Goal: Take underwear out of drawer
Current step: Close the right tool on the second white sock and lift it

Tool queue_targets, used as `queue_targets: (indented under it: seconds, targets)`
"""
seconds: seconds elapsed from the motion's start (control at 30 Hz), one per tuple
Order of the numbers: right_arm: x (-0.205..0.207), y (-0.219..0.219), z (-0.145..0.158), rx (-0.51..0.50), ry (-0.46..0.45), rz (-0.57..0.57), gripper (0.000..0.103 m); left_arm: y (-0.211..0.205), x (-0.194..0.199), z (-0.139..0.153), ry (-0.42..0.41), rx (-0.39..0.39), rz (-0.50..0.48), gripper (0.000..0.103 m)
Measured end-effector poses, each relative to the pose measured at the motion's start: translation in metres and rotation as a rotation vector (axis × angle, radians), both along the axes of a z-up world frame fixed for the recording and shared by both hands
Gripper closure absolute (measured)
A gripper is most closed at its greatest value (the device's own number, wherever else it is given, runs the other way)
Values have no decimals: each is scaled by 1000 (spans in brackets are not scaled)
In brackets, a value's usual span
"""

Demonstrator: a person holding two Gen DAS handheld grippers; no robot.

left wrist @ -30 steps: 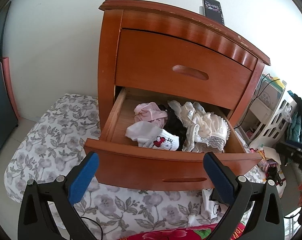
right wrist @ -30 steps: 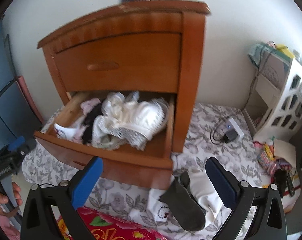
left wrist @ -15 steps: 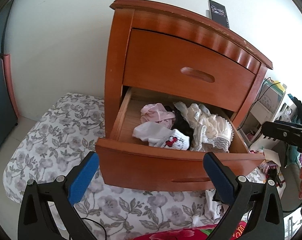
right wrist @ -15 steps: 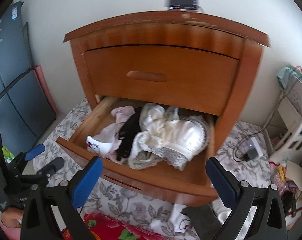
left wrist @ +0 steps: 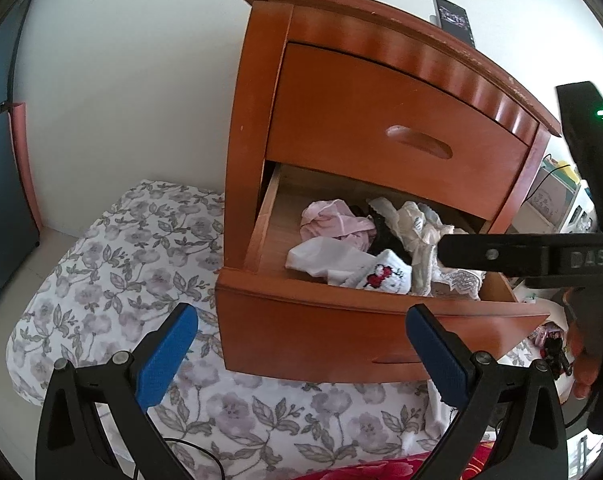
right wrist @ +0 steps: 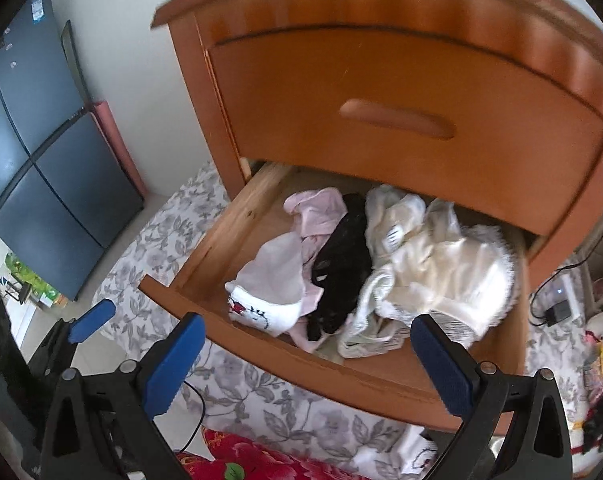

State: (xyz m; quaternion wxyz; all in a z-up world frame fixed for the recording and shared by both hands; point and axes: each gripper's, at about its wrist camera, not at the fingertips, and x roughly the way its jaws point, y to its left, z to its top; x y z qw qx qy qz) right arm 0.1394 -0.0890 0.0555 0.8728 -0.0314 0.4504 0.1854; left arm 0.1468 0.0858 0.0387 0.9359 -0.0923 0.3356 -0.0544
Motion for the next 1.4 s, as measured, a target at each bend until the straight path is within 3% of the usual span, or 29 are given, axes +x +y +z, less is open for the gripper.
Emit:
queue_targets:
  seconds: [0.23, 0.6, 0.77, 0.83, 0.87, 1.0, 1.4]
  targets:
    - [19, 19, -28, 18, 87, 15, 7, 10, 4, -8, 8, -10, 14, 0]
    - [32, 37, -44, 17, 130, 18, 25, 15, 6, -13, 13, -22, 20, 0]
    - [36, 42, -52, 29, 149, 10, 49, 17, 6, -14, 15, -25, 23, 0]
    - [35, 42, -52, 37, 149, 11, 67, 17, 6, -14, 15, -26, 24, 0]
    - [34, 42, -51, 39, 144, 8, 69, 17, 6, -14, 15, -26, 23, 0]
    - [31, 39, -46, 36, 118, -4, 92, 16, 6, -13, 17, -29, 23, 0]
    - [12, 20, -18, 41, 37, 1, 93, 9, 0, -2, 6, -29, 12, 0]
